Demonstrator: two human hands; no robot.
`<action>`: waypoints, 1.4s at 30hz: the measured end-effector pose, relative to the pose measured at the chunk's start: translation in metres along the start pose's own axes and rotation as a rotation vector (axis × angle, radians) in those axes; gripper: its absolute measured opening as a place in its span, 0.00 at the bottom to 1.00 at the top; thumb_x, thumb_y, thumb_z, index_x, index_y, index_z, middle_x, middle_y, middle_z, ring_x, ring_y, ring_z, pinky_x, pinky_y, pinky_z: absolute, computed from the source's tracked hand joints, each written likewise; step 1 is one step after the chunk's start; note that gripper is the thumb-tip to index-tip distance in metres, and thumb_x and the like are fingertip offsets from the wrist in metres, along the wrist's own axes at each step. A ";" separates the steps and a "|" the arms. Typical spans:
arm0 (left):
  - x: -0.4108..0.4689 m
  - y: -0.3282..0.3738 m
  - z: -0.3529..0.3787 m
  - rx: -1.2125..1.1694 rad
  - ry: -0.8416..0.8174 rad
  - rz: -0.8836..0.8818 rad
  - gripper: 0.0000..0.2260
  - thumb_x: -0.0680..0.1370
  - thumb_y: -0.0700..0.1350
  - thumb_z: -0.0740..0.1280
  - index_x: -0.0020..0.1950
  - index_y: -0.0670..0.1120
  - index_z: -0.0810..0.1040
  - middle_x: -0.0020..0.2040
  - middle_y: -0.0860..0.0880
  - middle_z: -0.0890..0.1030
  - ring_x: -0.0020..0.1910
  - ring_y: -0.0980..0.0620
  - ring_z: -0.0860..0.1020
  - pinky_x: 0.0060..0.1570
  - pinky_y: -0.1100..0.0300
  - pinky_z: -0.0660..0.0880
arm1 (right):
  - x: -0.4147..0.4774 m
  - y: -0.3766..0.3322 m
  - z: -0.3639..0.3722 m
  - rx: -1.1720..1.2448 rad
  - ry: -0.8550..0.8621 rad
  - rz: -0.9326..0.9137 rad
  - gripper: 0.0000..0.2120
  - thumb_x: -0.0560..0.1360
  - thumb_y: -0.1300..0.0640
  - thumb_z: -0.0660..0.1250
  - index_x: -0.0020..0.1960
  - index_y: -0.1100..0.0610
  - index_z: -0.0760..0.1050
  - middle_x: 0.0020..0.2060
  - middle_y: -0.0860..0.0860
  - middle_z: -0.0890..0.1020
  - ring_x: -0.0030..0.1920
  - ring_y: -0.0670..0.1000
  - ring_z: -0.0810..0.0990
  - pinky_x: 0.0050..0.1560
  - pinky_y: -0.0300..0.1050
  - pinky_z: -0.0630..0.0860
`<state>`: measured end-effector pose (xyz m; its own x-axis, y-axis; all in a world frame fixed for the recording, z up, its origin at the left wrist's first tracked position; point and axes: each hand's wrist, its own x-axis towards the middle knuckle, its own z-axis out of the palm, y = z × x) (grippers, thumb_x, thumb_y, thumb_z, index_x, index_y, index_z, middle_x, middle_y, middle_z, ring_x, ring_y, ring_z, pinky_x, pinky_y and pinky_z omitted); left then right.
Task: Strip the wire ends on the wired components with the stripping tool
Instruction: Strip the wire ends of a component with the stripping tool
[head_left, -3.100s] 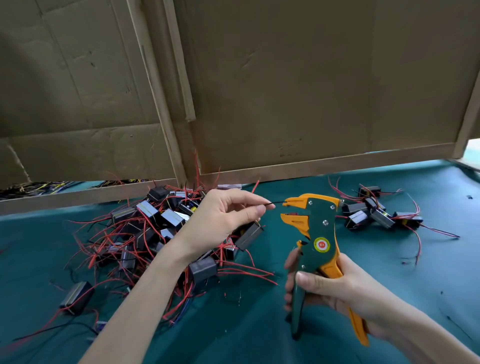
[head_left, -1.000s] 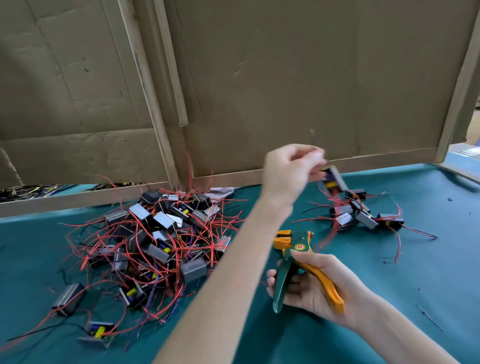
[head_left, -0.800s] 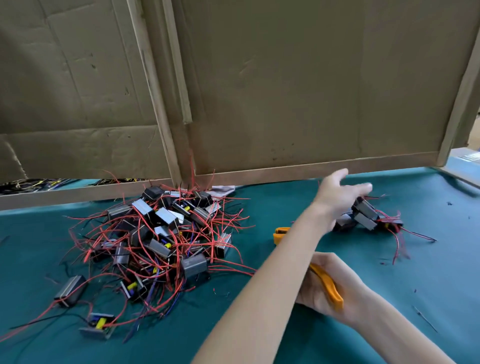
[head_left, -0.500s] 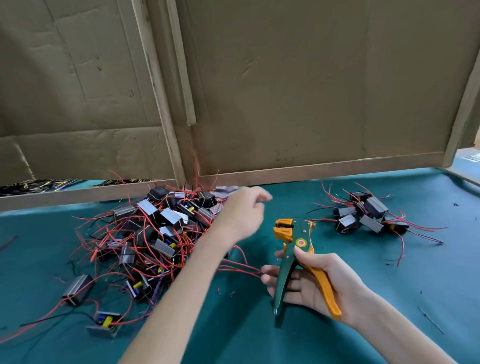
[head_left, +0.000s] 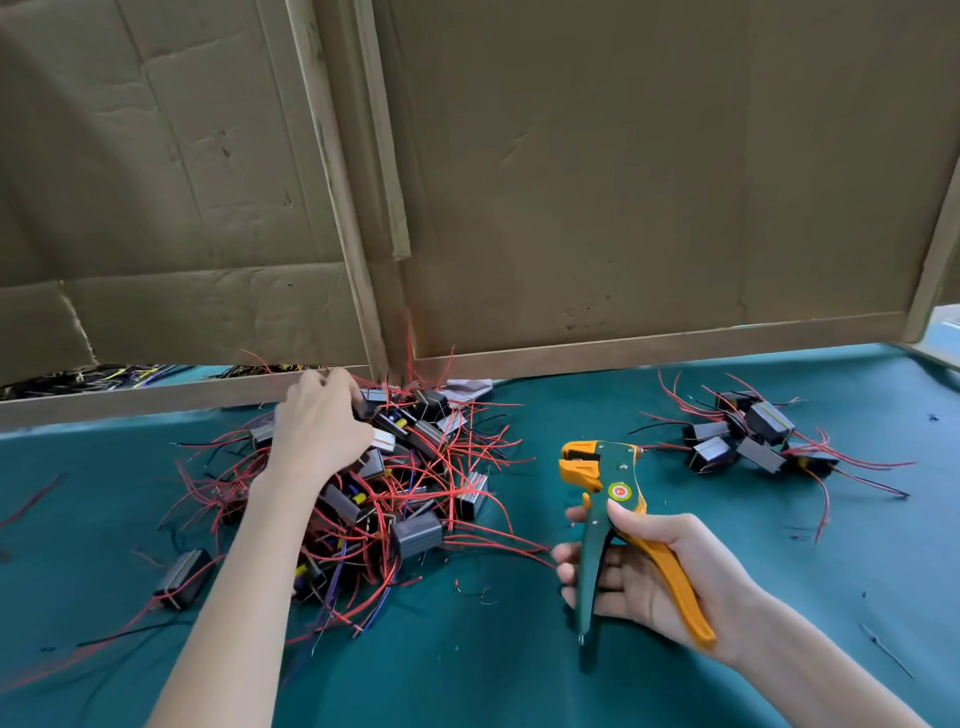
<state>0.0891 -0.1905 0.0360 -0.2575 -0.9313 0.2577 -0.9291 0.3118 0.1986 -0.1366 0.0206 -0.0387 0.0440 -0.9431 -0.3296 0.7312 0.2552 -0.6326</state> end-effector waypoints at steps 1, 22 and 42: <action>0.000 -0.002 -0.003 0.063 0.012 -0.029 0.15 0.71 0.41 0.66 0.57 0.49 0.72 0.60 0.42 0.70 0.61 0.41 0.67 0.58 0.48 0.65 | 0.000 0.000 0.000 -0.002 0.001 -0.001 0.18 0.71 0.57 0.63 0.58 0.66 0.74 0.46 0.71 0.79 0.40 0.66 0.82 0.41 0.61 0.81; -0.010 0.008 -0.042 -0.868 0.028 0.286 0.15 0.73 0.51 0.72 0.59 0.58 0.76 0.50 0.55 0.81 0.51 0.56 0.80 0.52 0.62 0.73 | 0.002 0.002 -0.003 -0.040 0.017 -0.030 0.19 0.70 0.58 0.65 0.58 0.66 0.74 0.46 0.71 0.79 0.41 0.67 0.82 0.43 0.63 0.80; -0.036 0.082 0.011 -1.338 -0.313 0.034 0.09 0.83 0.34 0.53 0.46 0.44 0.68 0.53 0.37 0.73 0.35 0.46 0.82 0.41 0.55 0.82 | -0.001 -0.003 -0.005 -0.069 -0.016 -0.078 0.21 0.70 0.58 0.65 0.61 0.66 0.73 0.47 0.72 0.79 0.44 0.68 0.82 0.44 0.63 0.80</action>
<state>0.0195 -0.1337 0.0325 -0.4888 -0.8673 0.0946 -0.0051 0.1112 0.9938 -0.1424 0.0221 -0.0393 0.0000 -0.9638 -0.2665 0.6842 0.1944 -0.7029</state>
